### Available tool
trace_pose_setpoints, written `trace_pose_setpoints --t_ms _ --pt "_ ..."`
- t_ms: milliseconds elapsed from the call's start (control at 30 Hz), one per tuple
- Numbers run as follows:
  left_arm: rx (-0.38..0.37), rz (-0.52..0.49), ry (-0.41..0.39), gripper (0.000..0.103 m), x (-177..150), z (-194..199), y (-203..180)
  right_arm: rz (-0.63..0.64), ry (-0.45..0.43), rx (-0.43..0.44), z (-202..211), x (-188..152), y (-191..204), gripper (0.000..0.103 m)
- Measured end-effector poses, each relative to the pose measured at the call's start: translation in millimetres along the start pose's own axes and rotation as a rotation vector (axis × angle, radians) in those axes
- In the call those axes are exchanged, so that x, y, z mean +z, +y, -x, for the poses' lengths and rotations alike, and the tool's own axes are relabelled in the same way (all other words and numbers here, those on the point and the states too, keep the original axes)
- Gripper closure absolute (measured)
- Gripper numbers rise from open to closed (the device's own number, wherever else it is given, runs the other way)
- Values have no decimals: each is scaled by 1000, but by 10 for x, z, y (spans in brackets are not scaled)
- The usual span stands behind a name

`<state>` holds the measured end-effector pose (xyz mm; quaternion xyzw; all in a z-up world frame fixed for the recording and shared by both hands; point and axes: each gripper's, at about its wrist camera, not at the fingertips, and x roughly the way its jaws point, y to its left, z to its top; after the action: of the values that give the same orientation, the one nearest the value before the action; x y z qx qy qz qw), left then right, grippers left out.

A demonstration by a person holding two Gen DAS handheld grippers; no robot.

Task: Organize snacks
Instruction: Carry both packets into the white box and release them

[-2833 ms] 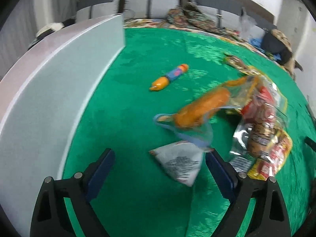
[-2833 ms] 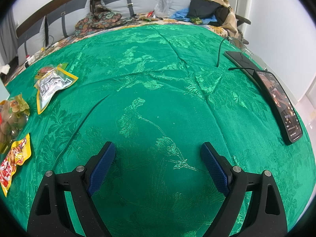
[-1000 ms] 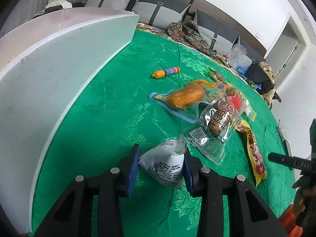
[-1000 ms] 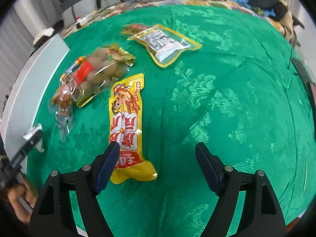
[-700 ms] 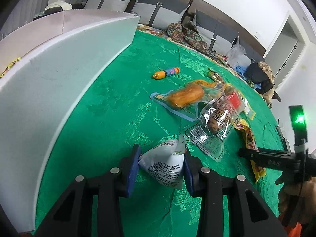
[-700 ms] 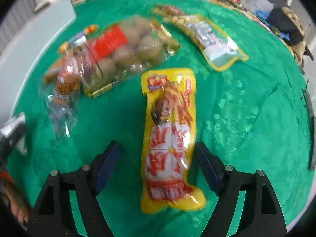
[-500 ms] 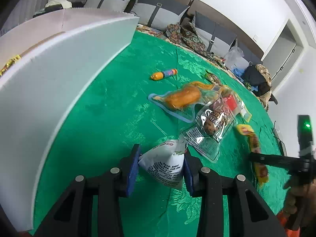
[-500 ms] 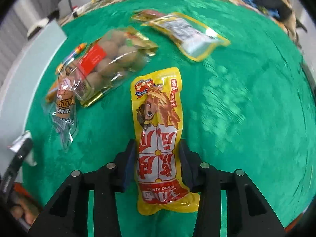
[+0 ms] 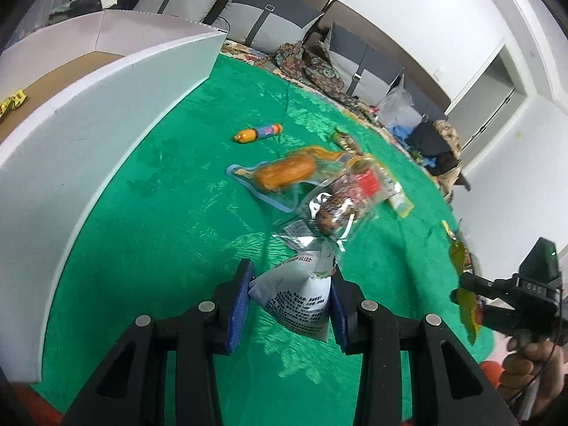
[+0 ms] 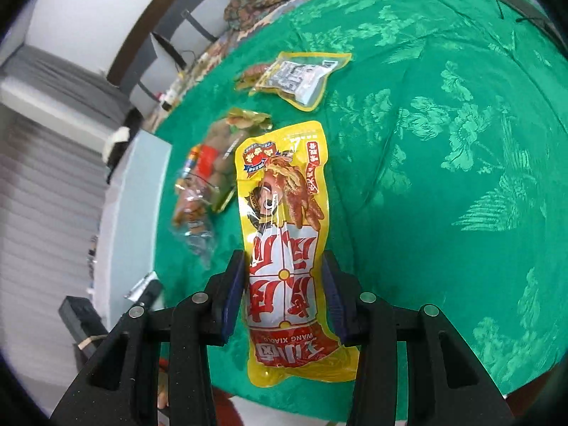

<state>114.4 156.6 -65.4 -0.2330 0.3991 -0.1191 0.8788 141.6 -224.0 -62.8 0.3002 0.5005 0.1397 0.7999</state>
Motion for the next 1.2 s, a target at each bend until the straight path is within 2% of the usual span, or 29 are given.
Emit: trace_pose_setpoints --t_ms 267,367,467,600,667,800,867,900,933,967,1067,1133,1167,1200 --pt "-84 51 -37 64 104 496 -58 -11 -19 146 97 19 263 59" --pt "-84 77 -96 64 251 844 66 52 -13 184 102 54 630 59" --pt "-39 105 -158 64 449 1207 319 135 6 230 23 83 1113 59" --pt "107 128 -235 64 776 1643 843 258 58 311 -175 44 1910 59" --pt "170 136 -238 64 897 1735 1058 326 92 360 -334 9 2412 59" --pt "347 116 -209 61 1089 1724 1470 422 138 417 -767 -110 3268 58" --pt "439 126 -188 38 1101 1676 1614 446 149 436 -983 -180 3597 51" --pt "487 142 -182 18 1060 1694 1727 467 168 441 -1145 -218 3789 43" --pt "509 153 -185 15 1013 1719 1771 482 193 434 -1268 -246 3876 29" --pt "519 162 -187 15 961 1739 1801 493 214 410 -1366 -301 3924 29" --pt "481 175 -202 15 784 1809 1776 528 180 348 -1357 -377 3762 29" --pt "453 171 -198 15 692 1803 1645 584 107 257 -1231 -399 3339 30" --pt "422 168 -197 15 668 1783 1556 602 82 216 -1192 -394 3167 30" --pt "372 160 -193 15 632 1739 1416 630 38 136 -1139 -412 2846 30"
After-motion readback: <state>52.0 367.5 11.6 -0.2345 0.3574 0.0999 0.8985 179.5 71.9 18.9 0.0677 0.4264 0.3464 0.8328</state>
